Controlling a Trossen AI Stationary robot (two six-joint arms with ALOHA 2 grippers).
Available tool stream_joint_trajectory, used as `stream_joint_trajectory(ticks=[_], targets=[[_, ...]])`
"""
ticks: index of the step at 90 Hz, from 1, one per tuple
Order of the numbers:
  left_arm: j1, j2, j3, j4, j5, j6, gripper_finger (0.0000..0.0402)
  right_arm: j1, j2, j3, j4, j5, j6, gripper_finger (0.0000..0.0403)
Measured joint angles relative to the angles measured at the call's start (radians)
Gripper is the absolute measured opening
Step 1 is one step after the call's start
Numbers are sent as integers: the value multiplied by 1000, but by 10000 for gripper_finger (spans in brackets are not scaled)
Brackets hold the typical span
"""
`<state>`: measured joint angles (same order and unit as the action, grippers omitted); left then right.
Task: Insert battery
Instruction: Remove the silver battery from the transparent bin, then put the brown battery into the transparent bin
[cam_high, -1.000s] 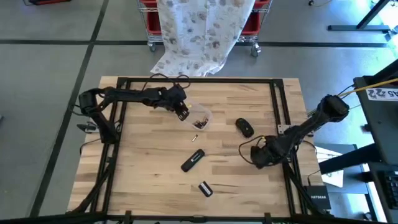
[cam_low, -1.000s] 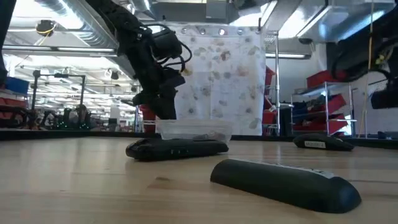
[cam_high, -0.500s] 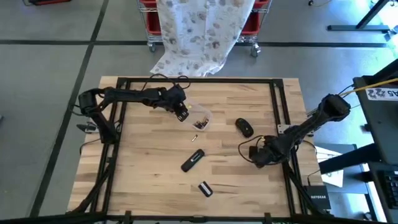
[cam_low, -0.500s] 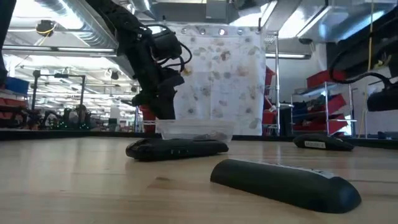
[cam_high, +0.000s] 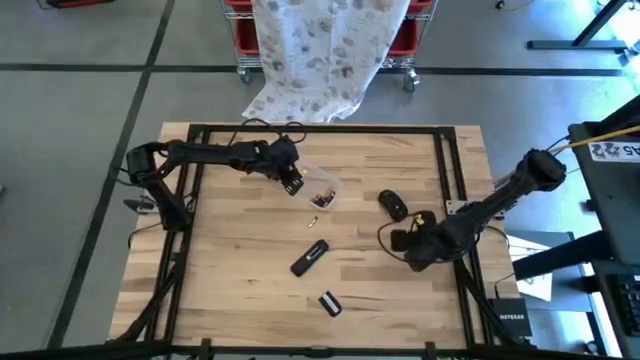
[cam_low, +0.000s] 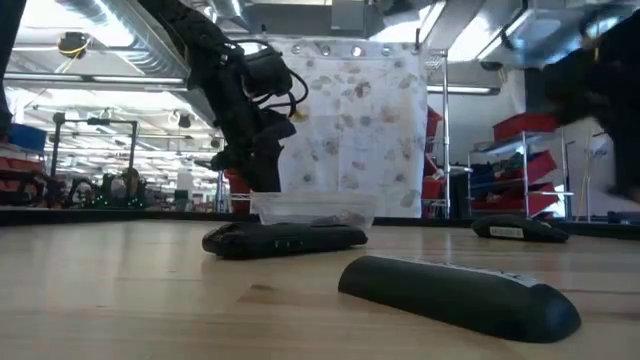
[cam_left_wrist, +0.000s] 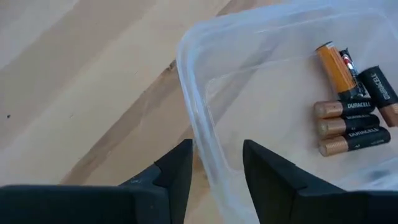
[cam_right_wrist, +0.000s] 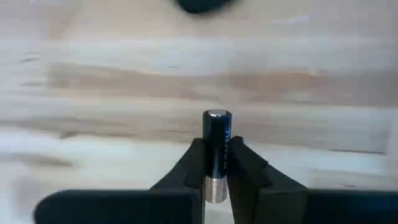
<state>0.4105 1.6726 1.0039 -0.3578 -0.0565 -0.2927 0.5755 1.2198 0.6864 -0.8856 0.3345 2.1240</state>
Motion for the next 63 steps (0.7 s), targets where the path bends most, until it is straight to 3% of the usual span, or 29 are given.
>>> stream_joint_trajectory(ticks=[14, 30, 44, 63], targets=[[5, 0, 0, 1, -5, -19, 123, -94, -38, 79, 48, 122, -190, 14], [14, -22, 0, -11, -4, -39, 123, -330, -36, 176, 349, 134, -719, 12], [22, -51, 0, -24, -6, -48, 123, -579, 51, 257, 583, 13, -1111, 1], [31, -124, 0, -113, -15, -78, 123, -813, 298, 376, 675, -312, -1392, 6]])
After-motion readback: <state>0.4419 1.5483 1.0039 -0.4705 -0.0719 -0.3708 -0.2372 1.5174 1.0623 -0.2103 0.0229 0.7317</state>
